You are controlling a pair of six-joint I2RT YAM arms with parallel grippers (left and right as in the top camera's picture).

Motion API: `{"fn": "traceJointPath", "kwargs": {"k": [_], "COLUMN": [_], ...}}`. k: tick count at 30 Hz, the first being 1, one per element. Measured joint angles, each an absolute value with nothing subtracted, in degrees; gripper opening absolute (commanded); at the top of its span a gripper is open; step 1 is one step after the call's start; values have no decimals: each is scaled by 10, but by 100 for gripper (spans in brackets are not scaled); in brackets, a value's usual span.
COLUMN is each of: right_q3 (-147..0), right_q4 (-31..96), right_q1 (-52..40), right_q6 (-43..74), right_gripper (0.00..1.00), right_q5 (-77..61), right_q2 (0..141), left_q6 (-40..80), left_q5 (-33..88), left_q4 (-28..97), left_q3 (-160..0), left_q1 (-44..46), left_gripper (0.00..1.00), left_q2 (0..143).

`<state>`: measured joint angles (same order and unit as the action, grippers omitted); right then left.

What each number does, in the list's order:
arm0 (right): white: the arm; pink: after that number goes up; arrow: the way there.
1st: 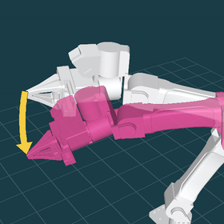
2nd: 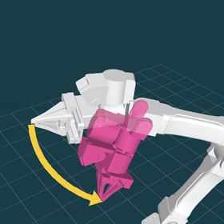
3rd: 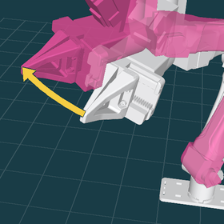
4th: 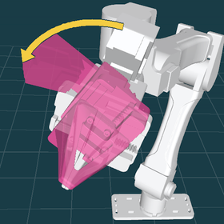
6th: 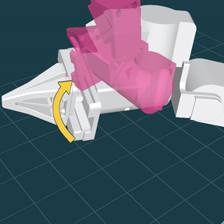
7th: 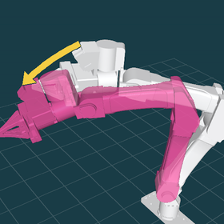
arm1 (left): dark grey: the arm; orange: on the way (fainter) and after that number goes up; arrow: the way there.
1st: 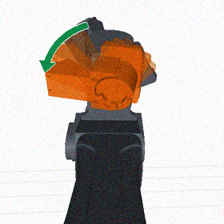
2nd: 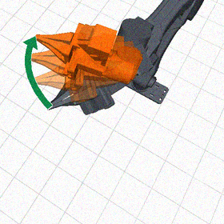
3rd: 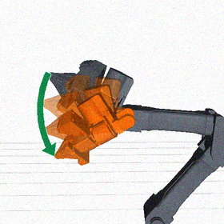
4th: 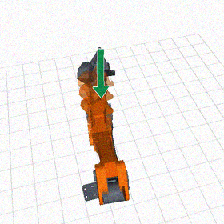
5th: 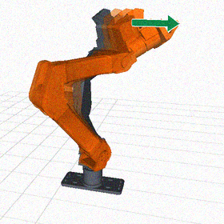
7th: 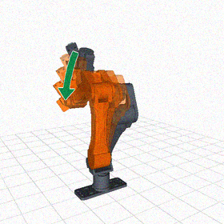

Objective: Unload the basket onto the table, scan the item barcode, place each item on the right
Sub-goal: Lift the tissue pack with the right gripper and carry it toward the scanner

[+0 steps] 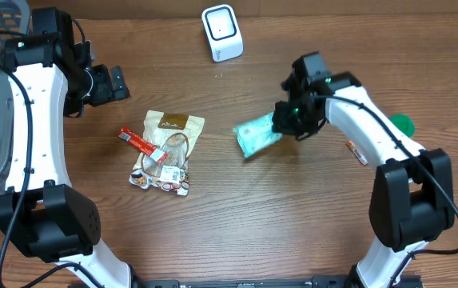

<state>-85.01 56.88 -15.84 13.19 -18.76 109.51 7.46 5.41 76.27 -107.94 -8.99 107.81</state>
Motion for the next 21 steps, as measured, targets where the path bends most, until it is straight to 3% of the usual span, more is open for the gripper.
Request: {"fn": "traceJointPath", "kwargs": {"k": [10,15,21], "right_q3": [-1101,-1106,-1106], "right_q4": [792,805,735], "right_q1": [-154,-154,-154], "right_q6": [-14,-65,-82], "right_gripper": [4,4,4], "right_q5": [-225,-242,-190], "right_q2": [1092,1091,1092], "left_q6": [75,75,75], "left_q5": [54,54,54], "left_q4": [763,763,763], "left_q3": [-1079,-1079,-1079], "left_q1": [-90,-90,-90], "left_gripper": [100,100,100], "left_q2": [1078,1078,1078]}}
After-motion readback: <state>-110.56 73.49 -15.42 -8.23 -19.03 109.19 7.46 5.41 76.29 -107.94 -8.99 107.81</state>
